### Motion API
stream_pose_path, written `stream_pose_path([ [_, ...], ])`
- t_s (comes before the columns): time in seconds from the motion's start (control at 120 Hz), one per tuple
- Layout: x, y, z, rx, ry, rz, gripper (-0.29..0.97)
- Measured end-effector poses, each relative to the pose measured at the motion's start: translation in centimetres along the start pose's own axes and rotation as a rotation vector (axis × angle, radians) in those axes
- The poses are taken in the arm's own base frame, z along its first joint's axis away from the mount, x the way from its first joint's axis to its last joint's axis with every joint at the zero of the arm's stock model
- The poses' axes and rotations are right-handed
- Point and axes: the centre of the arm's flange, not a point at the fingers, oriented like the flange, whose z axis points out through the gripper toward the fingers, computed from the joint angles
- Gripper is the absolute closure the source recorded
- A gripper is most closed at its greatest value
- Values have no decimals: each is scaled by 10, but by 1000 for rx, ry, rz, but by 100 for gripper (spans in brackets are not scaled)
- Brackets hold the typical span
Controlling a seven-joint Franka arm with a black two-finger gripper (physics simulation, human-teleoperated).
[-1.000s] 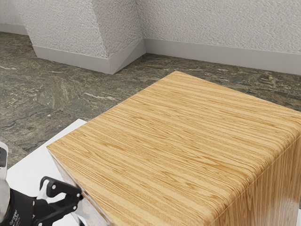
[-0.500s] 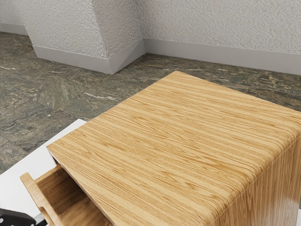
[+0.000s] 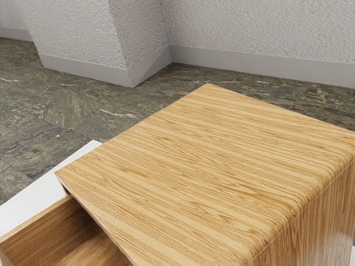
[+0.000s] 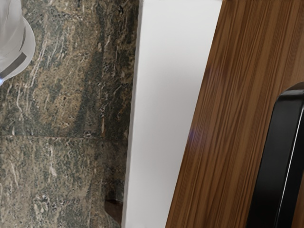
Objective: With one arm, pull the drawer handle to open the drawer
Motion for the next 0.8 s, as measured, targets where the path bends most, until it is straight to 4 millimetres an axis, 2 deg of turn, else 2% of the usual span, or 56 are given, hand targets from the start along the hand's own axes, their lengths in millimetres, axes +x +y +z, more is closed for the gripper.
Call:
stream_pose_path([
  [0.258, 7, -27, -8, 11, 4, 14, 0],
  [0.325, 9, -31, -16, 3, -5, 16, 0],
  [0.358, 11, -35, -36, -32, -33, 19, 0],
  [0.467, 40, -54, -143, -235, -192, 23, 0],
  [0.492, 44, -53, -158, -261, -212, 26, 0],
  [0.525, 45, -44, -168, -272, -224, 32, 0],
  [0.558, 40, -15, -166, -234, -223, 53, 0],
  [0.6, 36, 48, -148, -133, -228, 89, 0],
  [0.675, 17, 198, -84, 57, -169, 165, 0],
  [0.7, 18, 253, -65, 100, -158, 179, 0],
  [0.725, 21, 295, -44, 134, -151, 196, 0],
  [0.758, 24, 336, -17, 167, -132, 231, 0],
  [0.8, 25, 368, 6, 178, -88, 302, 0],
])
